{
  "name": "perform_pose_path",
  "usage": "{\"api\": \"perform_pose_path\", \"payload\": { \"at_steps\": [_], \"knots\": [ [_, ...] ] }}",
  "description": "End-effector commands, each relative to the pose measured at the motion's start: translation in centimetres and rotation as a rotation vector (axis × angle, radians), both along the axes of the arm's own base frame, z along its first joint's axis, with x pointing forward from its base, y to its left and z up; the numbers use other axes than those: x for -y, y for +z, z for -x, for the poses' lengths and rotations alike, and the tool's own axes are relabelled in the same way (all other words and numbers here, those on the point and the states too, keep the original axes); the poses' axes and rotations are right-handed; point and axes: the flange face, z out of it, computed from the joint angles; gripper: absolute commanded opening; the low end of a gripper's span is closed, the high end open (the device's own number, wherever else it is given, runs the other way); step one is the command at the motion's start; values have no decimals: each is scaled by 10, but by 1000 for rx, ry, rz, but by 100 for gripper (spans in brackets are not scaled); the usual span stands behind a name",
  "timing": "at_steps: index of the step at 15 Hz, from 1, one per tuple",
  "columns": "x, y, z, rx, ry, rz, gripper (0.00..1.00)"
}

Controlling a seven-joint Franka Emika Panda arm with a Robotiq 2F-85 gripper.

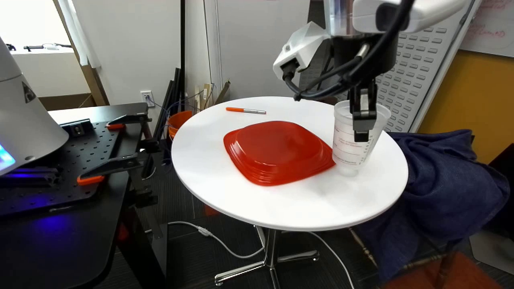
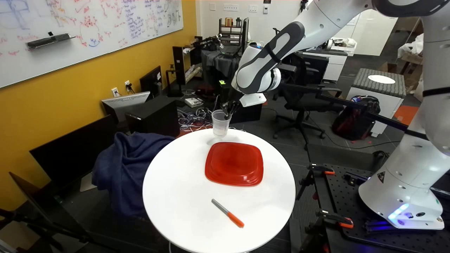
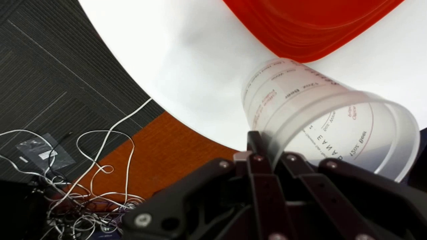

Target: Move the cup to the right of the plate

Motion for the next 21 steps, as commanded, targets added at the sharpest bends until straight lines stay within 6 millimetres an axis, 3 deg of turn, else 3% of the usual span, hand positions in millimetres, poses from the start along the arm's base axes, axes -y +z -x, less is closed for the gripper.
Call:
{"api": "perform_pose_path", "payload": {
  "at_steps": [1, 14, 16, 21],
  "knots": [
    [7, -4, -7, -13, -19, -20, 1],
    [20, -20, -17, -62, -34, -33, 1],
    [21, -22, -19, -72, -34, -39, 31],
    [23, -22, -22, -78, -37, -37, 66]
  ]
}}
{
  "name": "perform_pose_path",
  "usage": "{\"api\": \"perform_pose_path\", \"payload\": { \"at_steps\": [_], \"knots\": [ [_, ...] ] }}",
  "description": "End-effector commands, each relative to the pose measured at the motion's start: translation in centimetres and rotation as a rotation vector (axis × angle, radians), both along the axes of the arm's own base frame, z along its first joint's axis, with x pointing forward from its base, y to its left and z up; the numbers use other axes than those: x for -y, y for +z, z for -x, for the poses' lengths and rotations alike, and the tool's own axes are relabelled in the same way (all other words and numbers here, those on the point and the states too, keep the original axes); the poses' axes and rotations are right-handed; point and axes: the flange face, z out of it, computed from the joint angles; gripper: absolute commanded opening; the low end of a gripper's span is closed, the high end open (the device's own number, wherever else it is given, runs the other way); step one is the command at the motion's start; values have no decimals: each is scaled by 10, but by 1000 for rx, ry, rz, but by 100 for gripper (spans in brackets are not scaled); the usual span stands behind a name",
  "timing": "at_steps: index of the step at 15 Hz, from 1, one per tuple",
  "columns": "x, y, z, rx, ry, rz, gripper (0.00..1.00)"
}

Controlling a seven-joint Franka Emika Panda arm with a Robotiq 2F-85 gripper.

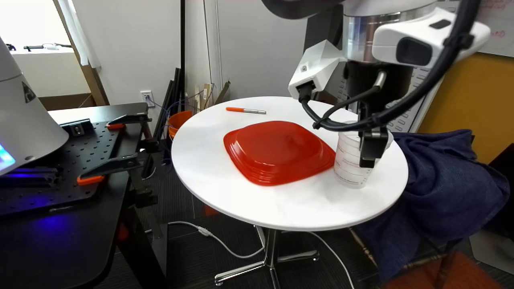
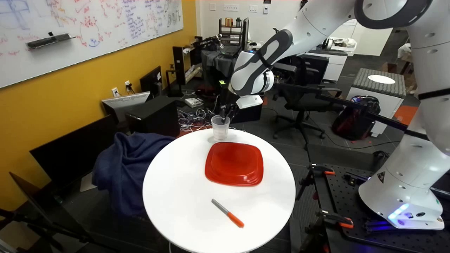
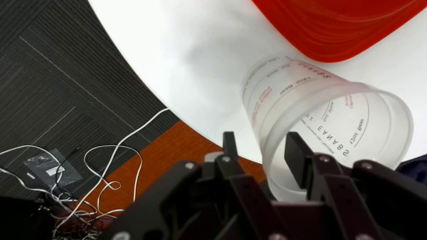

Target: Move the cup to the right of the plate

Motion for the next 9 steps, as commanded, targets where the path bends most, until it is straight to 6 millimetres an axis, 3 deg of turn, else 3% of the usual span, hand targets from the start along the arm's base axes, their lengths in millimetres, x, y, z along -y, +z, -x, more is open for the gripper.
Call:
{"api": "perform_pose_path", "payload": {
  "at_steps": [1, 4, 9],
  "knots": [
    [1, 5, -7, -16, -23, -9, 75],
    [-3, 9, -5, -18, -14, -11, 97],
    [-13, 18, 4, -39, -8, -5, 100]
  ]
}}
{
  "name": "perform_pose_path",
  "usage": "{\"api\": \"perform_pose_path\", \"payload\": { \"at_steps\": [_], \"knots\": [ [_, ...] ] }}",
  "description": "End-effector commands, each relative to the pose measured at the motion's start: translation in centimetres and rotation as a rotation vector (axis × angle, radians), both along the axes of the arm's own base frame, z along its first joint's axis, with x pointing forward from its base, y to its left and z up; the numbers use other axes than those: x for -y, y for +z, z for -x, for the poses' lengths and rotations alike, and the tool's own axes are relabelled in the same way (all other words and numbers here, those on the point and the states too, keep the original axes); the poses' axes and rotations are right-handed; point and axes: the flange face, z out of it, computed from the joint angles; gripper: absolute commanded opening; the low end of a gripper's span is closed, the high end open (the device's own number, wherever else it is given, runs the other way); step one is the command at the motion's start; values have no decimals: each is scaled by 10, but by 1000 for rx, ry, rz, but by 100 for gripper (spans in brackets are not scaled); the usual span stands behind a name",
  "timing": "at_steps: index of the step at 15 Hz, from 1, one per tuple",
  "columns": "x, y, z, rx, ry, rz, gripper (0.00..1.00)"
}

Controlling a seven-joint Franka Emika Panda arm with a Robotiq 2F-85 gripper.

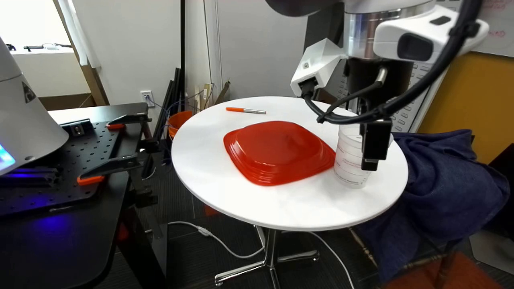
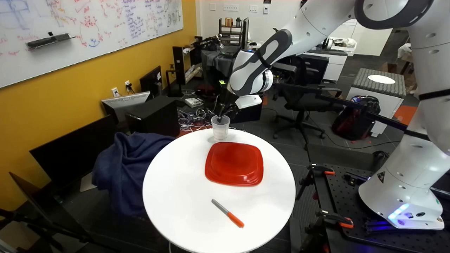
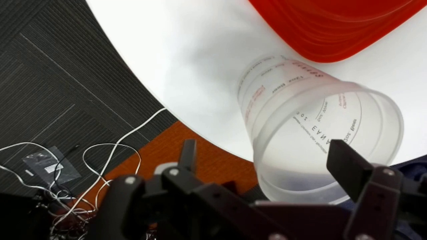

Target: Move the cup to the right of the plate

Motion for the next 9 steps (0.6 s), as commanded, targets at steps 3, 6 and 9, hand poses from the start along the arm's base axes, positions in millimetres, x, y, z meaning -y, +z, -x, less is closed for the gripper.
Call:
{"api": "perform_pose_path", "payload": {
  "at_steps": [3, 6, 9],
  "knots": [
    [-11, 25, 22, -40, -60, 17, 100],
    [-21, 38, 34, -23, -86, 59, 100],
    [-38, 55, 41, 14, -75, 113, 100]
  ]
}}
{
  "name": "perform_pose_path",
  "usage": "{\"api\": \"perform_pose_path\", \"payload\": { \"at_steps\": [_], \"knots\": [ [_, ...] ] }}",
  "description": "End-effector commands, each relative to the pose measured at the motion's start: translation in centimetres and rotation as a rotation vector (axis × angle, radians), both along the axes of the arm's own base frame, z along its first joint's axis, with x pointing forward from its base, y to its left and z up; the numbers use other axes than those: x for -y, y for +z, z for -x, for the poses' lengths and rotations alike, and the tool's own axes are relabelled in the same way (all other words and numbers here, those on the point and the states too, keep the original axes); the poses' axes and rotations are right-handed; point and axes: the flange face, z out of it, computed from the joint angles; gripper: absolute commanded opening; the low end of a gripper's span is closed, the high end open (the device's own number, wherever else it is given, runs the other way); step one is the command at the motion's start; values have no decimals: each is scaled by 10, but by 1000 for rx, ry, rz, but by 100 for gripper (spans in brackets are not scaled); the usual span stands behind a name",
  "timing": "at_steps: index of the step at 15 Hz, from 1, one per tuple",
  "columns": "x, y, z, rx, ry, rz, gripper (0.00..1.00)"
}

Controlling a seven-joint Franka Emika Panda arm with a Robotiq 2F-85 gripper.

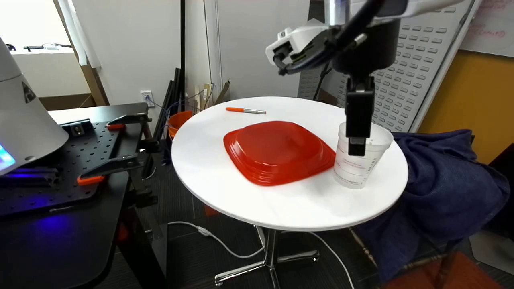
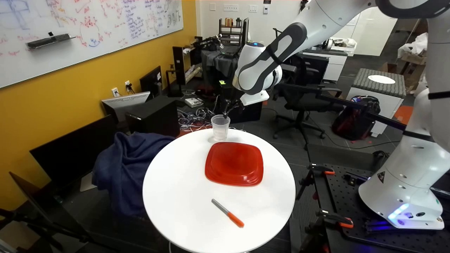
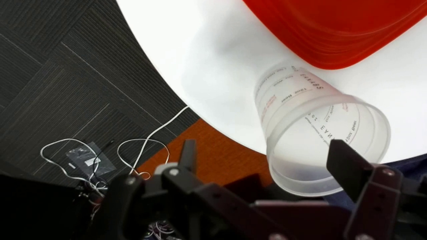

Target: Move the cup to the right of the plate

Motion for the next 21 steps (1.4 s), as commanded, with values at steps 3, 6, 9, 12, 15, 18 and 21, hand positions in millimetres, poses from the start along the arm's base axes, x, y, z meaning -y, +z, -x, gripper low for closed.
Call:
{"api": "perform_pose_path", "payload": {
  "at_steps": [3, 6, 9, 12, 15, 18, 21],
  "knots": [
    [-45, 39, 19, 105, 37, 107, 100],
    [-70, 52, 18, 177, 103, 164, 100],
    [-92, 63, 14, 231, 183, 202, 100],
    [-121, 73, 6, 258, 288, 220, 100],
    [-150, 81, -2, 277, 374, 225, 100],
    [-181, 88, -10, 295, 456, 219, 100],
    [-205, 91, -15, 303, 525, 214, 100]
  ]
}}
